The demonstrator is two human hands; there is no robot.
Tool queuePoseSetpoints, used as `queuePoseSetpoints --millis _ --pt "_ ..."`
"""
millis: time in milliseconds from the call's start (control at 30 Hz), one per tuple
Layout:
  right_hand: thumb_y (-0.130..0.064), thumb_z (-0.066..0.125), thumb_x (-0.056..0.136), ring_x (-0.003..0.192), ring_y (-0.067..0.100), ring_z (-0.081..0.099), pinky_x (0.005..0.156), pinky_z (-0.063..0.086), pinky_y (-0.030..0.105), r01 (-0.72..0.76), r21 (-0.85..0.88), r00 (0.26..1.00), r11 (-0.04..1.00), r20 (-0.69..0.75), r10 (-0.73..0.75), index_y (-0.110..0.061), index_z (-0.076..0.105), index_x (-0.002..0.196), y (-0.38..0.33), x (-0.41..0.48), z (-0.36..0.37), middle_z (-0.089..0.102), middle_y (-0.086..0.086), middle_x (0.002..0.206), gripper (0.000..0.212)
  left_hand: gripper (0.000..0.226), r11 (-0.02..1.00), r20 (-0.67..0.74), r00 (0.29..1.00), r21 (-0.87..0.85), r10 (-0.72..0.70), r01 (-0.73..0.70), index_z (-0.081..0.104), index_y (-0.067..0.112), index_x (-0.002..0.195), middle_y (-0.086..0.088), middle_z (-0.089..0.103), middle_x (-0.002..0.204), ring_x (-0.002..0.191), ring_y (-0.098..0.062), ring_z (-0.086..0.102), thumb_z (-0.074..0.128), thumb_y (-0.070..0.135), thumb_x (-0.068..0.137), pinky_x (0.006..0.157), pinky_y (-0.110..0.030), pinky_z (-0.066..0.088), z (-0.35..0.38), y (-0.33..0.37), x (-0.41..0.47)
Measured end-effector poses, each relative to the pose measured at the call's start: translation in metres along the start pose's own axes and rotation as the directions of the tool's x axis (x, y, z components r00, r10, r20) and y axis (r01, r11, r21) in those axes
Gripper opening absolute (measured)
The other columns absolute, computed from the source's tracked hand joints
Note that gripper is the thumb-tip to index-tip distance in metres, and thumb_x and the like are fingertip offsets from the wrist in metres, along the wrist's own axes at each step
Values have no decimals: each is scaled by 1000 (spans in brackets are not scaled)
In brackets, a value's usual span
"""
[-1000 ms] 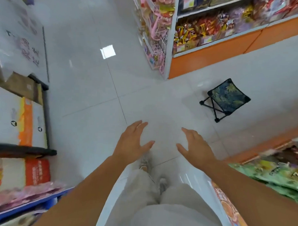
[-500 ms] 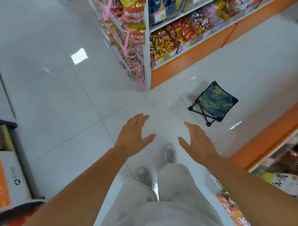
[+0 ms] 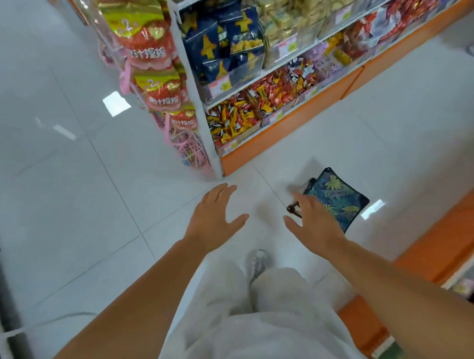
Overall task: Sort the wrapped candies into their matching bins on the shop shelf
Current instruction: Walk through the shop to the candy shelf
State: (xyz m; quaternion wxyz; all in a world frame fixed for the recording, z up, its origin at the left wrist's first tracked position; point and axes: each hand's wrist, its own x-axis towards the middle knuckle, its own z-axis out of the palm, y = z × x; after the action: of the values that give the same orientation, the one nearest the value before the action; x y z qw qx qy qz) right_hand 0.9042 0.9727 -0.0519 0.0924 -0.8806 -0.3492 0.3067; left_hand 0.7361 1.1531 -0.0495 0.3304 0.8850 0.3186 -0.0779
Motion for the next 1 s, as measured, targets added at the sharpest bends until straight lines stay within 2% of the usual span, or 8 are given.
queuePoseSetpoints --millis 233,400,567,700,800,1000 --pt "-48 47 94 130 24 39 103 40 39 -11 -57 1000 998 -11 10 -22 20 151 3 99 -58 32 4 147 68 73 1000 9 1000 12 8 -8 25 26 150 6 25 156 143 -14 22 53 56 90 114 -32 24 -32 2 100" --pt "-50 43 95 133 27 35 107 36 40 -23 -114 1000 993 -9 22 -22 15 152 -1 160 -85 28 7 151 70 72 999 11 999 21 43 -43 28 28 148 7 28 154 141 -16 26 55 57 88 113 -37 31 -52 4 167" --pt "-50 42 96 133 25 36 106 38 40 2 -140 1000 990 25 2 -21 14 153 -9 198 -110 28 5 152 70 74 1000 32 999 6 -3 3 26 26 150 4 26 155 141 -16 26 56 57 89 113 -38 32 -68 11 207" --pt "-50 39 96 134 23 35 108 35 37 92 -177 995 980 60 -82 -21 15 153 -4 240 -134 28 4 152 68 70 998 -24 998 -19 -59 58 31 26 146 4 31 152 139 -17 30 57 56 88 110 -37 35 -72 16 235" --pt "-52 38 96 134 22 36 107 36 35 204 -261 975 944 138 -173 -23 14 152 0 275 -153 28 3 152 68 68 988 -102 983 -55 -150 145 32 25 144 5 34 150 138 -16 32 57 54 88 110 -36 35 -75 25 252" --pt "-53 39 96 135 24 35 107 36 37 469 -384 872 795 340 -351 -23 12 153 -2 346 -198 26 4 153 69 77 916 -162 905 -154 -393 370 24 26 152 3 24 159 146 -17 21 54 59 89 118 -37 25 -64 44 277"
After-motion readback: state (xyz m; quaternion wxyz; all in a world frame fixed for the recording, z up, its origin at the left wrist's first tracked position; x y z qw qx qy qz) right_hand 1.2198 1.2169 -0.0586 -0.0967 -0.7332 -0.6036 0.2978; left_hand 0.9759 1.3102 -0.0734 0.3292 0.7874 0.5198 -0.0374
